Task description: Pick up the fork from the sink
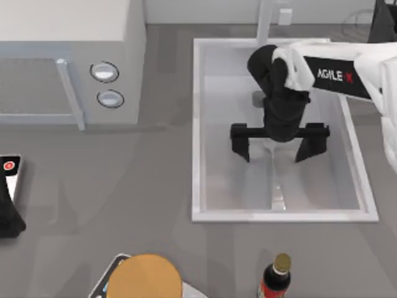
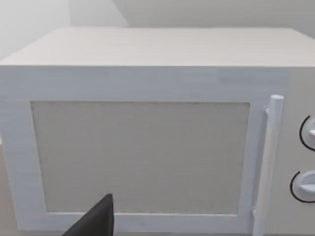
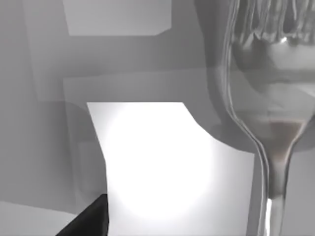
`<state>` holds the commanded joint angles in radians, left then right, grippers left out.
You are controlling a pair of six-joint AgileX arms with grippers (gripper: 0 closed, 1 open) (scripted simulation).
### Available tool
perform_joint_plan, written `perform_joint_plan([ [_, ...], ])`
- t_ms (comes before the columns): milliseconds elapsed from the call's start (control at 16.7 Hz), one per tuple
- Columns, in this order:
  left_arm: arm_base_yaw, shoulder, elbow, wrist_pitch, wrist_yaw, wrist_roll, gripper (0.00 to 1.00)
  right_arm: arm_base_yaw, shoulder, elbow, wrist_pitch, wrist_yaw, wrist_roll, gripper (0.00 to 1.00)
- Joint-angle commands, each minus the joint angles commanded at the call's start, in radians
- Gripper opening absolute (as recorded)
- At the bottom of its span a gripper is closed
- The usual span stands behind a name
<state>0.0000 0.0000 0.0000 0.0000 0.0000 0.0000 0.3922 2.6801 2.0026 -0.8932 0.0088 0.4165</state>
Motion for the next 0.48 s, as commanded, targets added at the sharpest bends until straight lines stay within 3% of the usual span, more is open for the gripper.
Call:
perform_joint_plan([
  [480,0.0,0.0,0.0,0.0,0.0,0.0,1.0,0.0,0.0,0.0,0.0,0.0,0.0,0.4],
])
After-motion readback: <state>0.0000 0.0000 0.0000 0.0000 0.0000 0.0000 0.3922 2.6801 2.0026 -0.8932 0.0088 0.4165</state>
